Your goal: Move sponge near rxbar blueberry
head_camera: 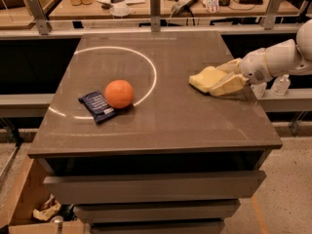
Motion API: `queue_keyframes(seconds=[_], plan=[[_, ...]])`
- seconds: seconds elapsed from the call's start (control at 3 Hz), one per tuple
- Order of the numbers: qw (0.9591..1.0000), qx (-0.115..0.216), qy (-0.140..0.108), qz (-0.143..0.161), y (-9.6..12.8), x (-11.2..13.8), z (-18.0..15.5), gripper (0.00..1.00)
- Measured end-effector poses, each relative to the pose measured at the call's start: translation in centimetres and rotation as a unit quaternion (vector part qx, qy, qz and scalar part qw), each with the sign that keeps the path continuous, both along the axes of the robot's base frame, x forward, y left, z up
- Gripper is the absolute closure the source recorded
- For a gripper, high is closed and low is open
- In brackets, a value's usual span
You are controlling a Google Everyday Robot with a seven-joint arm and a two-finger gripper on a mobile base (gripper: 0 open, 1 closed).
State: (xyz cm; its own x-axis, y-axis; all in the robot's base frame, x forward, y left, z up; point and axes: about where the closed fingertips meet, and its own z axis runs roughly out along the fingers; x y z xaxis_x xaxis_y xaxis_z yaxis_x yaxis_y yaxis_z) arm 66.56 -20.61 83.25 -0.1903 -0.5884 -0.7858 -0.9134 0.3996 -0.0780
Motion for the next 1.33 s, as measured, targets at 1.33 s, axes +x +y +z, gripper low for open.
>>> queue_keyframes(seconds=[1.33], plan=[[0.9999, 0.013, -0.004, 0.004, 2.5, -1.6, 0.6, 1.0]])
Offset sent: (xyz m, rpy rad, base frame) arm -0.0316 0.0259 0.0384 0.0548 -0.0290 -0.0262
